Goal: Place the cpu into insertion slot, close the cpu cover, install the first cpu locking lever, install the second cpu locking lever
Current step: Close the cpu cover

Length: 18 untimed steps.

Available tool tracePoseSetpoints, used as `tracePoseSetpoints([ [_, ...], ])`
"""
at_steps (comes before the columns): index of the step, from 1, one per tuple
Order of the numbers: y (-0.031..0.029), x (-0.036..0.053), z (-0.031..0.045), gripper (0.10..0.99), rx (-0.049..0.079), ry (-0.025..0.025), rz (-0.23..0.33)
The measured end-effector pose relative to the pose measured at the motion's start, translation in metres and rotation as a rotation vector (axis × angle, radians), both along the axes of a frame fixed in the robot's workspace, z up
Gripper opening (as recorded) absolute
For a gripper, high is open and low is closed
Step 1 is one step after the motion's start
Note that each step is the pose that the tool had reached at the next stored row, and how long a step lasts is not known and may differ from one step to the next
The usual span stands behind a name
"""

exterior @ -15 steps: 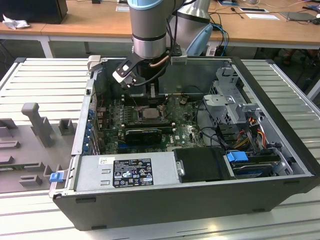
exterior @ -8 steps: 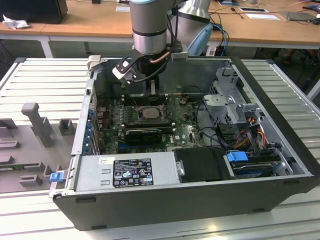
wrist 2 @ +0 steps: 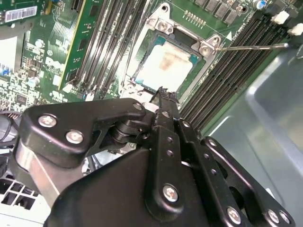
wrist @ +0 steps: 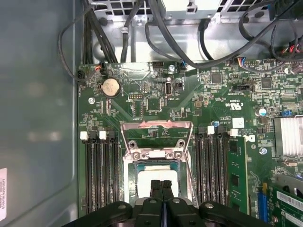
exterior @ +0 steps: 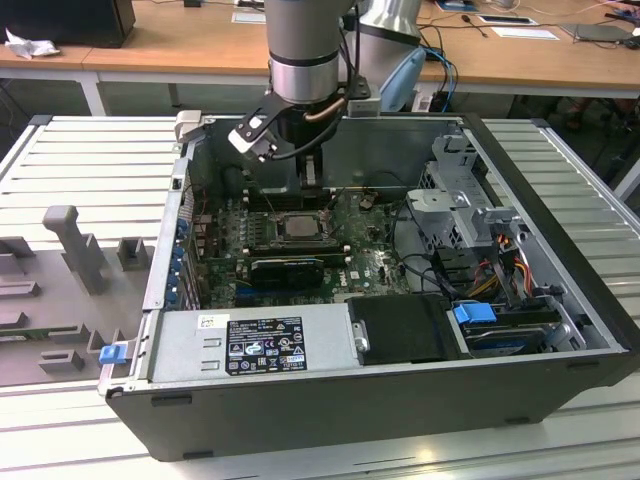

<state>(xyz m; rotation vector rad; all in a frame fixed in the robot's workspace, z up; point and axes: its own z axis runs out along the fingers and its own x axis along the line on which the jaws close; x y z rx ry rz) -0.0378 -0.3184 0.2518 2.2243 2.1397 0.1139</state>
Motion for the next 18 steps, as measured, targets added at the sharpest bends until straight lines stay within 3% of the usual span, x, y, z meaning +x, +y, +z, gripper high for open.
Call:
tracePoseSetpoints([
  [11, 0.0, 0.0125, 0.0149, 0.106, 0.0, 0.0005, 0.0],
  [12, 0.0, 0.0156, 0.0179, 0.106, 0.0, 0.0005, 0.0],
  [14, 0.0, 0.0314, 0.0189, 0.106, 0.0, 0.0025, 0.0],
  [18, 0.0, 0.0471, 0.0189, 0.106, 0.0, 0.0066, 0.0],
])
